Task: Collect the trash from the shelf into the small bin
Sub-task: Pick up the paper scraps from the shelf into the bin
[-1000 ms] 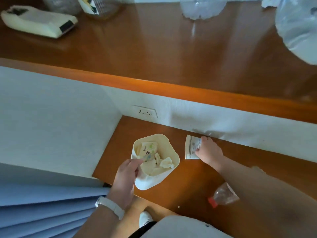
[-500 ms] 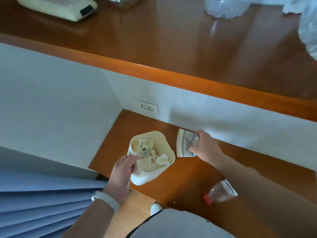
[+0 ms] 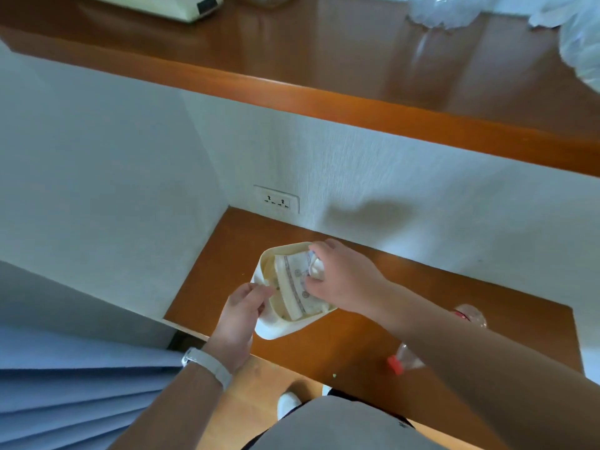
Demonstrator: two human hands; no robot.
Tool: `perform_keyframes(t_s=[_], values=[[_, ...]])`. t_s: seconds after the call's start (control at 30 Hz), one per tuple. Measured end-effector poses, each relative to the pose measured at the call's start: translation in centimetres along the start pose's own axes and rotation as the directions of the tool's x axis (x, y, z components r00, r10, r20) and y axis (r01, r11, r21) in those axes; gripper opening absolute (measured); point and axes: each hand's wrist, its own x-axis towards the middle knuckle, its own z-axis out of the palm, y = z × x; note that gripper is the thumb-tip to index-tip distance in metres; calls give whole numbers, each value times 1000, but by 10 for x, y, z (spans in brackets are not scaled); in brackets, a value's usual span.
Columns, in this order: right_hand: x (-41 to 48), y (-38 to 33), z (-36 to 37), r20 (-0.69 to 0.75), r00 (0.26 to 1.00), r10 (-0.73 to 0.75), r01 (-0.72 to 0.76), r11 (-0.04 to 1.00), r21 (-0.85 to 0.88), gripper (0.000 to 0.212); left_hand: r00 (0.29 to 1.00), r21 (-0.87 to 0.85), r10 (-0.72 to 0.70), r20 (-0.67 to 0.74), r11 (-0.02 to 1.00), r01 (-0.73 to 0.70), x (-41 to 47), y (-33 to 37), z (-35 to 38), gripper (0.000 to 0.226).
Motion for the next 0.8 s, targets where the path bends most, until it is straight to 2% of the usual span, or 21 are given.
perform_keyframes(t_s=[0.13,0.23,0.27,0.37,0.43,0.8], values=[[4,-17,14,66,997,-28,30,999,-36,50,1000,5,12,20,1000,-12,-2,-5,-3,23],[7,-25,15,160,987,-15,1,996,89,54,1000,-16,15,16,1000,-15,-3,-6,-6,22],[7,-28,14,185,983,2,-32,987,158,51,1000,-20,23,13,1000,-23,-3,-6,-7,23],[11,-27,6,240,969,65,-153,917,367,22,1000,-34,26,17,999,-26,-2,-6,-8,16],[14,-23,2,305,948,95,-229,868,440,16,999,-47,28,19,999,-27,-2,-5,-10,14],[15,-25,0,454,891,-12,-302,732,610,23,998,-10,41,56,999,-41,1,-4,-13,27]])
